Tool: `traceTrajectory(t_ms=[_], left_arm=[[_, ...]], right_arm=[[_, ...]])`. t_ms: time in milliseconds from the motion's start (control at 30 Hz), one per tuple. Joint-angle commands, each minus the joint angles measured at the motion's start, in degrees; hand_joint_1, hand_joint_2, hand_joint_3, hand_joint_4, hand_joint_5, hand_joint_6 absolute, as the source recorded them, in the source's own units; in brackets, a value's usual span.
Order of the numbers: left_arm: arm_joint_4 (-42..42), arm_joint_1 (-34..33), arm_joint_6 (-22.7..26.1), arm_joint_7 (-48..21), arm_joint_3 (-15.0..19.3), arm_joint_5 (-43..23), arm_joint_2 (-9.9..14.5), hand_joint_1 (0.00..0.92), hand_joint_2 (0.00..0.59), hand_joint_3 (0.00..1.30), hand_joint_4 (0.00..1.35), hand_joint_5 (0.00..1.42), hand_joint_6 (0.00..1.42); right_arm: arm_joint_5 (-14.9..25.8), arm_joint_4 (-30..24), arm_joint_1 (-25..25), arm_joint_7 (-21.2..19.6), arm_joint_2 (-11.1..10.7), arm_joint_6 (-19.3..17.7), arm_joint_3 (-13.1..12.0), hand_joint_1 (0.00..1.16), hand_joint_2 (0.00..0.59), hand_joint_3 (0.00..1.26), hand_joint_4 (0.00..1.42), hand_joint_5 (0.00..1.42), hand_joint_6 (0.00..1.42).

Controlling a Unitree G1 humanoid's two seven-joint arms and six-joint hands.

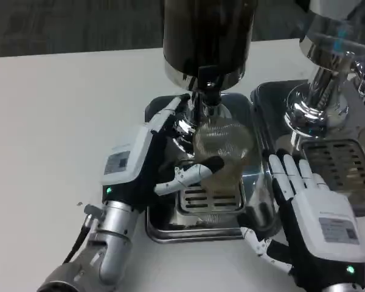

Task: Grasp the cup under the faucet to collect the drink, then remove the cup.

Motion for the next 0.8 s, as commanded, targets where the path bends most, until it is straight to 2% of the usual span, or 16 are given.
traceTrajectory(t_ms=[33, 267, 400, 467, 667, 800], left_arm=[[-1.16, 0.58, -0.82, 1.39, 0.72, -0.22, 1.29, 0.000, 0.000, 0.13, 0.15, 0.44, 0.32], [-2.50, 1.18, -1.88, 1.33, 2.26, -1.23, 2.37, 0.000, 0.000, 0.12, 0.13, 0.41, 0.31], [-6.15, 3.14, -5.11, 1.03, 4.67, -3.04, 4.33, 0.000, 0.000, 0.12, 0.11, 0.38, 0.30], [-8.11, 4.23, -6.40, 0.56, 5.77, -3.71, 5.11, 0.000, 0.000, 0.11, 0.08, 0.33, 0.25], [-17.82, 9.52, -11.74, -6.09, 11.20, -10.10, 8.42, 0.000, 0.000, 0.07, 0.02, 0.23, 0.13], [-22.10, 11.40, -15.08, -13.20, 14.18, -15.72, 9.33, 0.000, 0.054, 0.07, 0.00, 0.13, 0.06]], right_arm=[[0.55, 0.51, -0.49, -0.19, -0.54, -0.68, -0.16, 0.44, 0.365, 0.03, 0.00, 0.00, 0.08], [0.70, 0.69, -0.63, -0.38, -0.49, -0.69, -0.13, 0.44, 0.365, 0.03, 0.00, 0.00, 0.08], [0.75, 0.70, -0.55, -0.66, -0.35, -0.67, -0.24, 0.44, 0.365, 0.03, 0.00, 0.00, 0.08], [0.80, 0.70, -0.50, -0.73, -0.37, -0.72, -0.33, 0.44, 0.364, 0.03, 0.00, 0.00, 0.08], [1.36, 0.96, -0.82, -0.92, -0.37, -1.08, -0.77, 0.44, 0.360, 0.02, 0.00, 0.00, 0.08], [2.00, 1.25, -1.19, -1.10, -0.31, -1.23, -0.99, 0.44, 0.356, 0.02, 0.00, 0.00, 0.08]])
